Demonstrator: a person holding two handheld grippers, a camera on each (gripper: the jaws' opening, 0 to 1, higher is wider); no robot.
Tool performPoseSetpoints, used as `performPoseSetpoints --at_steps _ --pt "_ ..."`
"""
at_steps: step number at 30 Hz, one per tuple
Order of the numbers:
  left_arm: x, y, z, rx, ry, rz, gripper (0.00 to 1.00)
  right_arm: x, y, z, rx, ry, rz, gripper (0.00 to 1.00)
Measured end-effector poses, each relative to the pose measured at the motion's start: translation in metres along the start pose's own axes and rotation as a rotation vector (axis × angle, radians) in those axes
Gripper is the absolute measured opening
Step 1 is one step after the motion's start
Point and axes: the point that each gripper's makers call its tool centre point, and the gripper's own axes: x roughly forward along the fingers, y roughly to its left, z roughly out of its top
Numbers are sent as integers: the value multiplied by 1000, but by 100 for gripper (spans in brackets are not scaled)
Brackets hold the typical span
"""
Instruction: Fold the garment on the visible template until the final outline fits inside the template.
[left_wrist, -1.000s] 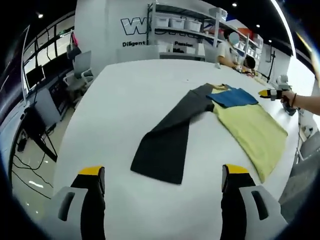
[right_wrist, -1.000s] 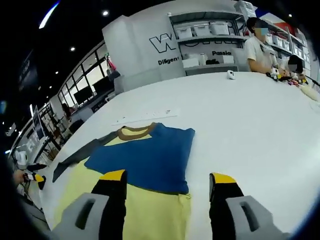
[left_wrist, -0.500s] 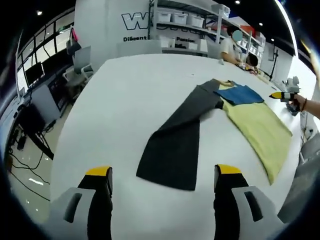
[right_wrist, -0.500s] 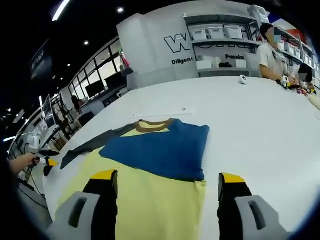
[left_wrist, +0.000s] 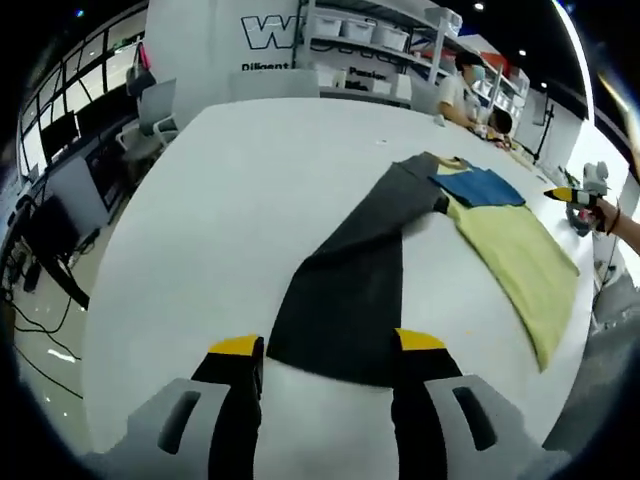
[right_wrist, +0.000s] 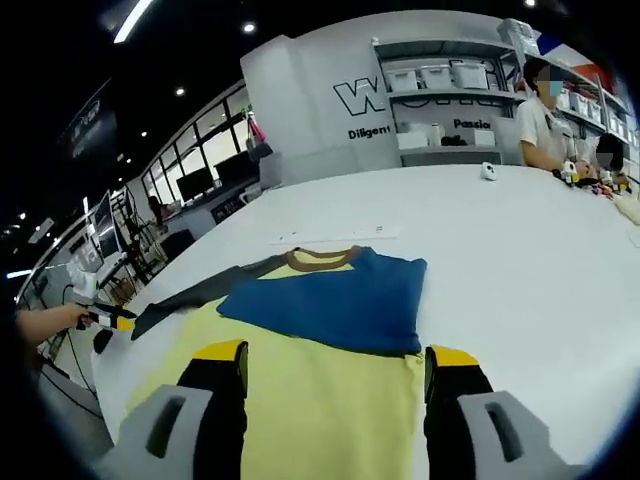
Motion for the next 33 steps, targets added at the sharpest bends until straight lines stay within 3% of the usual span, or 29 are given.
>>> performPoseSetpoints --at_steps 10,15,18,20,23,29,33 --pt "2 8 -4 -7 32 14 37 -4 -1 -1 -6 1 -8 64" --pt "4 12 -4 1 51 35 28 -4 3 -5 -12 10 -7 61" --pt "3 22 -7 4 81 89 17 -4 5 -7 -16 15 -4 59" --pt "4 23 -7 -4 78 77 10 -4 6 -7 -21 18 -5 58" --pt "5 19 -8 -20 77 59 8 -4 7 -8 -24 20 -5 57" --pt "-1 19 2 112 68 109 6 -4 11 -8 -23 19 3 56" --pt "-12 24 27 221 7 178 6 -2 15 -8 -23 17 12 55"
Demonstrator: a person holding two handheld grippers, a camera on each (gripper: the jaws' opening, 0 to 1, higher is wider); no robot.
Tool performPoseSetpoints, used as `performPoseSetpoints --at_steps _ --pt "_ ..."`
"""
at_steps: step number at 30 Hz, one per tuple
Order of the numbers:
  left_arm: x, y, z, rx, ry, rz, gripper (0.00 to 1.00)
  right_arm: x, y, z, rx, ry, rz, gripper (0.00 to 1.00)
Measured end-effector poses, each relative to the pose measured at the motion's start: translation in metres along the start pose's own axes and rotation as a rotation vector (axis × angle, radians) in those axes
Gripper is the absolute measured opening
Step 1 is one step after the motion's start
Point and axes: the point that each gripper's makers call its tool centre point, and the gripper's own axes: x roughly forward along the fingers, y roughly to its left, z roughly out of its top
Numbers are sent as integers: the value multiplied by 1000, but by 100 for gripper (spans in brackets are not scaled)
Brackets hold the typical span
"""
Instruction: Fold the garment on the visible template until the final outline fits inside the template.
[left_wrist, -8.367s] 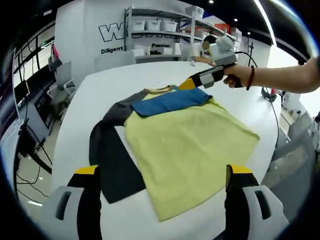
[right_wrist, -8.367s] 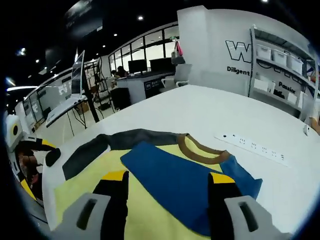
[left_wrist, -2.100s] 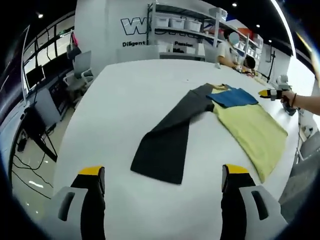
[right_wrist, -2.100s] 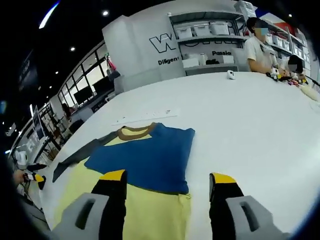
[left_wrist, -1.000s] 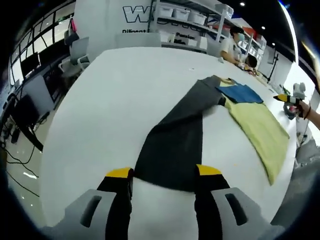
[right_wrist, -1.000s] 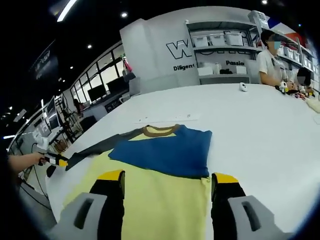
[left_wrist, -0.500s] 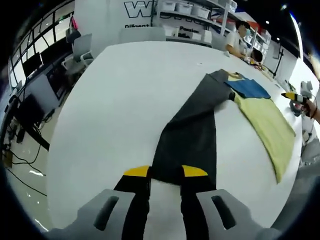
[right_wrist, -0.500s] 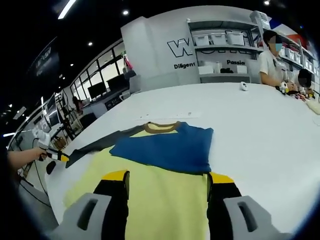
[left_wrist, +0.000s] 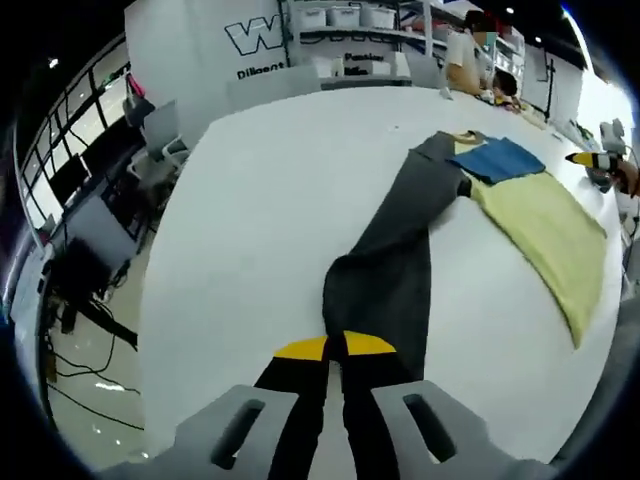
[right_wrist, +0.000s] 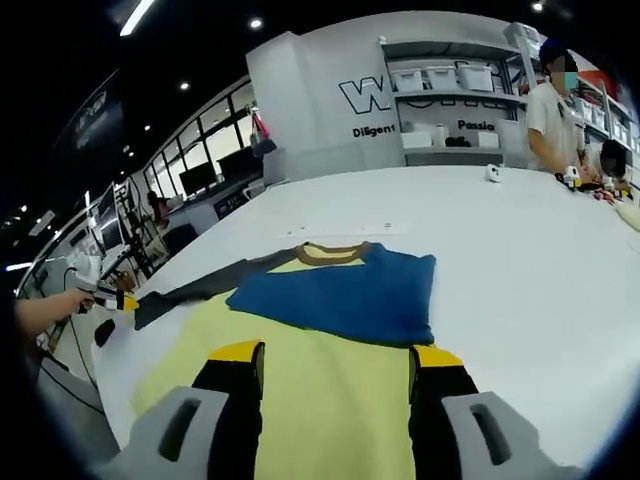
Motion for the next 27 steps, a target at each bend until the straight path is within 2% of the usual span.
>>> performPoseSetpoints --at_steps 4,5,8,11,14,17,19,20,24,27 --pt "-9 6 16 29 -18 27 6 1 4 -1 0 2 7 54" --pt "-11 10 21 43 -30 50 6 1 5 -1 5 -3 10 54" --pt "-19 13 36 46 -74 65 6 1 9 -1 17 -11 20 54" --pt "-27 14 53 138 -131 94 6 0 14 -2 17 -14 29 54" --pt "-38 -5 68 275 -199 73 6 -1 16 -3 23 -14 31 53" --pt "-43 -28 65 392 -199 41 6 -2 18 -6 28 -13 35 53" --pt "-43 -40 57 456 -169 14 6 -3 19 -8 29 -8 36 53" --pt "-42 -49 52 455 -160 -10 7 -3 19 -9 32 -5 37 52" --pt "-41 -64 42 443 -160 -36 6 -3 23 -12 29 -1 44 52" --pt "-42 -85 31 448 -145 -85 6 -4 26 -12 29 0 54 52"
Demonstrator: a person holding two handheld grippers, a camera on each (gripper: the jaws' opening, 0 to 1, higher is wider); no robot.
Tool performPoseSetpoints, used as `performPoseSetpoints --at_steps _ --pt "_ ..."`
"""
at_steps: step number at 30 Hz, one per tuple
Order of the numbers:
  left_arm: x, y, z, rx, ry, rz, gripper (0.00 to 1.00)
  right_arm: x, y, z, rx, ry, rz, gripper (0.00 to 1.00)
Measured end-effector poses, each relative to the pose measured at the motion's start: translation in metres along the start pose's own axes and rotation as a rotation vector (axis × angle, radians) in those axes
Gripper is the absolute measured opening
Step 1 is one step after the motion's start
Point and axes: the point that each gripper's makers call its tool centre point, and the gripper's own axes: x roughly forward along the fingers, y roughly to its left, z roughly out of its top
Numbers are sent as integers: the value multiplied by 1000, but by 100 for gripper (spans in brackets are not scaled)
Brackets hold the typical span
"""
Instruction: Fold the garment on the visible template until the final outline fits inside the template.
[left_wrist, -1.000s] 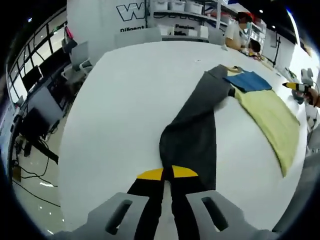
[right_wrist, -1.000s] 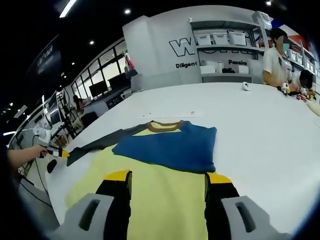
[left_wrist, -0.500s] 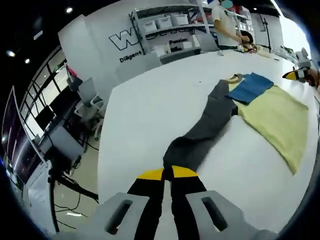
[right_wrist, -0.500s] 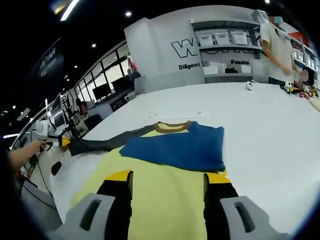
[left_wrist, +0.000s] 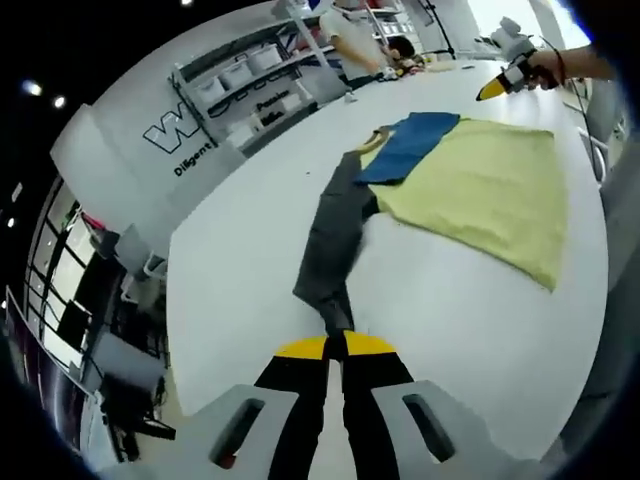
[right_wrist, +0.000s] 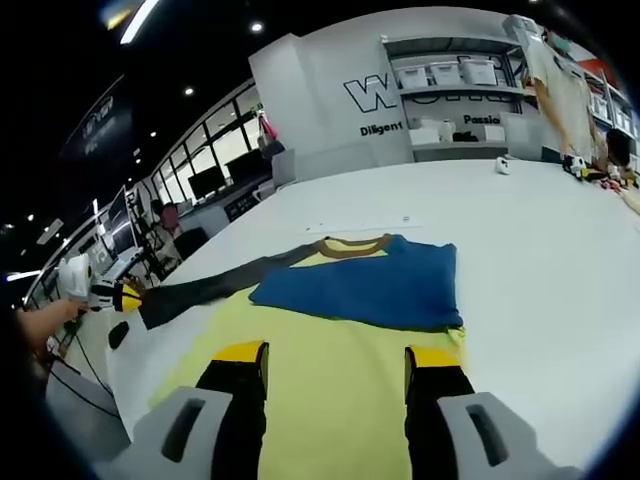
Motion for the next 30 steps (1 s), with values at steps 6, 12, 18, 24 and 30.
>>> performPoseSetpoints --at_steps 6,12,18,24,30 --pt "4 -30 5 -25 -16 -66 7 0 6 0 -1 2 16 51" --pt "13 -50 3 -72 -10 -126 8 -1 10 -5 -3 16 23 50" --pt "22 -67 -16 -216 40 -183 11 -2 9 -6 1 18 20 51" --pt "15 -69 -21 -297 45 -183 37 -3 9 -6 7 16 16 51" --pt "5 -43 -37 -464 55 -57 42 -4 12 -2 9 6 23 52"
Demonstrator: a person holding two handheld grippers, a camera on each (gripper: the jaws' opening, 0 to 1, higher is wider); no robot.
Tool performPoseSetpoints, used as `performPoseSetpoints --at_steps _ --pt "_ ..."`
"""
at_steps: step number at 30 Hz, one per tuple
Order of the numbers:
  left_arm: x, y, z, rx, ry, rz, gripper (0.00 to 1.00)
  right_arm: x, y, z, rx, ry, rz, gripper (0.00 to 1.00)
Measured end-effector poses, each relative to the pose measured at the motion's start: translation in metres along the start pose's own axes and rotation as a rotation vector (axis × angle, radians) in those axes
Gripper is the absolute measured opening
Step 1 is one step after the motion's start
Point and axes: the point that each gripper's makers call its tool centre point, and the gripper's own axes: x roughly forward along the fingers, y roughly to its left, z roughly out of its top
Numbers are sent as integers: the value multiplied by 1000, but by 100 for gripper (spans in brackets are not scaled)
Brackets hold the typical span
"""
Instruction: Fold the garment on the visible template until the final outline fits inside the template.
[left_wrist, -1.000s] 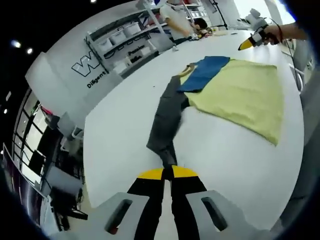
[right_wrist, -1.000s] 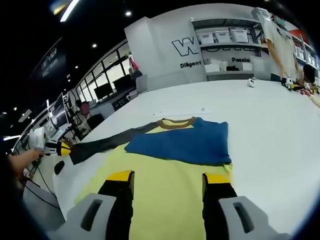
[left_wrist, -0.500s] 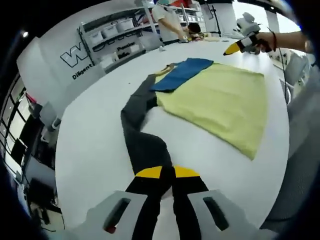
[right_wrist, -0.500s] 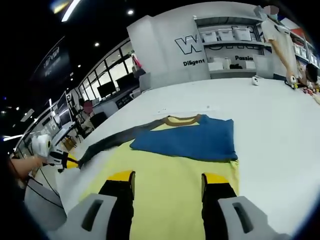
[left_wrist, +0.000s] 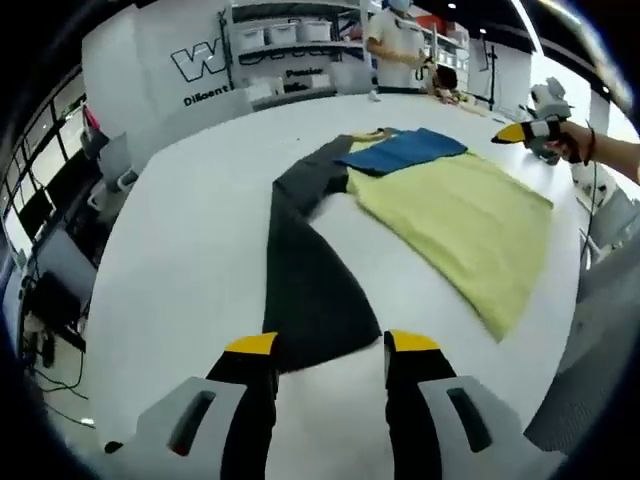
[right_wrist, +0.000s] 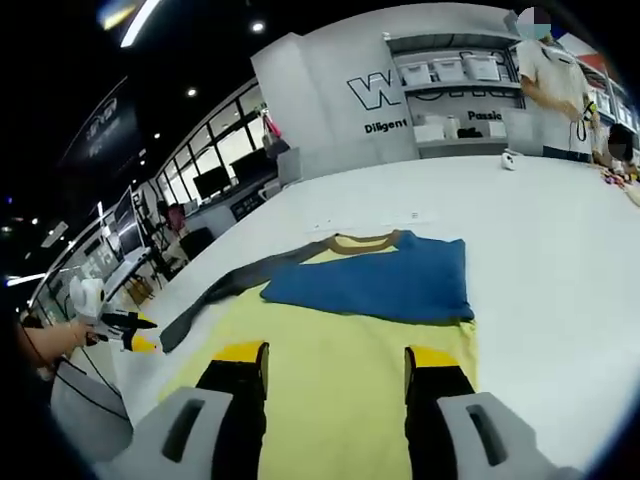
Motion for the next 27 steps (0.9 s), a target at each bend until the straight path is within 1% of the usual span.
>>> performPoseSetpoints --at_steps 1,3,6,7,8,12,13,17,20,23,25,27 --pt "-1 5 -2 -15 3 17 41 -1 0 1 0 -2 0 52" --pt "-3 15 -9 -48 29 55 39 -3 1 2 4 -10 3 54" --pt "-3 19 -12 -132 23 72 38 -7 3 4 0 -19 6 60" --pt "-3 18 -12 -157 15 63 39 -8 3 3 -9 -16 3 61" --pt "-3 20 -12 -204 5 66 39 -9 3 2 -18 -12 1 62" --pt "0 24 -22 -242 48 86 39 -12 6 -3 -43 8 3 72" --pt "2 24 -23 -258 53 81 39 -13 7 -4 -51 10 6 74" --pt "5 21 -22 -283 44 69 37 -17 11 -8 -65 22 16 82" --pt "8 19 -21 -279 46 63 36 -19 12 -10 -72 28 15 86" --pt "11 18 -23 -287 66 58 33 -21 13 -12 -79 33 15 91" --pt "13 20 -22 -288 58 63 31 -23 13 -13 -83 36 14 95" --pt "13 21 -22 -292 60 63 28 -24 13 -15 -92 42 13 96"
